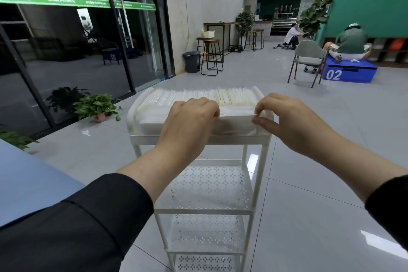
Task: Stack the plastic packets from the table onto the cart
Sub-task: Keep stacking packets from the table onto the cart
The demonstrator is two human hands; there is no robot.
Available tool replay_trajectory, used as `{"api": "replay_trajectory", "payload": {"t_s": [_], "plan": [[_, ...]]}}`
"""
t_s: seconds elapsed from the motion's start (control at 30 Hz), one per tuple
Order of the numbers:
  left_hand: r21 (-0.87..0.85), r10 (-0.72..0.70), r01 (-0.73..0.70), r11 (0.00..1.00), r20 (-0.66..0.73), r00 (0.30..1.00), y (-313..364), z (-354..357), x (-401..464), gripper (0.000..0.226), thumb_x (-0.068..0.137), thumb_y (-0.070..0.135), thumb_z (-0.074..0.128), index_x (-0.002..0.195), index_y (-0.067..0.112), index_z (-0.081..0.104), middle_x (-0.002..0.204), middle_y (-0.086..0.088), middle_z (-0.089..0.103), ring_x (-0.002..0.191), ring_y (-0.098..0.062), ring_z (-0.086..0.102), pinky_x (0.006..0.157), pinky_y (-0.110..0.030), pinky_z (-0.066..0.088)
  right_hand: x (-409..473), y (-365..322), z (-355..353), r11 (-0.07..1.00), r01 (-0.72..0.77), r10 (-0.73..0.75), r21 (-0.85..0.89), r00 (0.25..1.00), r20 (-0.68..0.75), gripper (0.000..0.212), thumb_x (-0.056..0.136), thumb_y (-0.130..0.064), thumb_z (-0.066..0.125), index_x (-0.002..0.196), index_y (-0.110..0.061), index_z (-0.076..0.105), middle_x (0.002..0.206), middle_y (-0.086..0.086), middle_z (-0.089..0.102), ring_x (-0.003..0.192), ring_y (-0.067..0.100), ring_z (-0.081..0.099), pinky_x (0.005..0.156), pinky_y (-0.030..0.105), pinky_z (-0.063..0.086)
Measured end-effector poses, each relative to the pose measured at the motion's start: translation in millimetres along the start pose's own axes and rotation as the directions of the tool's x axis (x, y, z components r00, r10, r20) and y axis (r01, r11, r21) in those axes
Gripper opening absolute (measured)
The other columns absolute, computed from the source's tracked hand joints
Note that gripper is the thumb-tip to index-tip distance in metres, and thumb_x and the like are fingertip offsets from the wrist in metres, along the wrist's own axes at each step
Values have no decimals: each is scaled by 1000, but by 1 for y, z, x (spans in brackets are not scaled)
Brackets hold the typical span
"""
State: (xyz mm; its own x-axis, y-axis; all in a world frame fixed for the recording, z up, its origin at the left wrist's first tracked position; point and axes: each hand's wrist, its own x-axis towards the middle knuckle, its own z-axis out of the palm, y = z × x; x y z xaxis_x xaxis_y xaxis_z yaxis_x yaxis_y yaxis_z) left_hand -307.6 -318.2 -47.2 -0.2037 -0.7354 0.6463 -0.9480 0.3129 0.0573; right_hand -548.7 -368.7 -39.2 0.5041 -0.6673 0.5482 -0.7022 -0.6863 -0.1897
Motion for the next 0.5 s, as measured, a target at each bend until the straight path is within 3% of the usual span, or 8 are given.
{"api": "replay_trajectory", "payload": {"t_s": [0.2, 0.3, 0.37, 0.43, 0.5], "plan": [[-83, -35, 30, 996, -48, 998, 2, -3, 1, 8, 100, 13, 58, 95, 17, 62, 92, 5, 63, 83, -20, 55, 83, -39, 42, 0, -4, 2, 1000, 0, 0, 18, 1000, -14, 15, 92, -37, 64, 96, -22, 65, 104, -10, 60, 92, 19, 57, 77, 33, 46], [-183, -99, 78, 980, -106, 989, 5, -12, 2, 6, 98, 9, 60, 95, 14, 63, 88, 3, 66, 74, -19, 53, 72, -36, 42, 3, -9, -1, 996, 13, -1, 90, 991, -133, 14, 92, -34, 65, 95, -21, 64, 109, -6, 61, 100, 17, 58, 90, 38, 48], [-266, -167, 131, 955, -119, 979, 6, -22, 5, 6, 100, 13, 58, 100, 13, 64, 94, 1, 69, 79, -19, 56, 71, -34, 42, 8, -15, -7, 989, 4, 21, 149, 987, -161, 13, 93, -33, 65, 96, -20, 65, 110, -7, 62, 104, 13, 58, 92, 27, 44], [-342, -221, 172, 924, -108, 969, 4, -29, 6, 8, 101, 16, 57, 103, 14, 65, 99, 0, 70, 92, -20, 61, 79, -38, 48, 14, -23, -13, 980, -20, 52, 200, 987, -154, 12, 95, -34, 65, 98, -22, 65, 109, -9, 64, 104, 8, 58, 89, 14, 40], [-391, -252, 194, 900, -102, 962, 2, -37, 5, 7, 102, 18, 58, 103, 16, 64, 96, 4, 69, 92, -12, 60, 83, -32, 49, 21, -33, -17, 960, -55, 103, 276, 982, -161, 8, 96, -33, 66, 97, -25, 65, 105, -11, 67, 101, 1, 59, 86, 4, 37]]}}
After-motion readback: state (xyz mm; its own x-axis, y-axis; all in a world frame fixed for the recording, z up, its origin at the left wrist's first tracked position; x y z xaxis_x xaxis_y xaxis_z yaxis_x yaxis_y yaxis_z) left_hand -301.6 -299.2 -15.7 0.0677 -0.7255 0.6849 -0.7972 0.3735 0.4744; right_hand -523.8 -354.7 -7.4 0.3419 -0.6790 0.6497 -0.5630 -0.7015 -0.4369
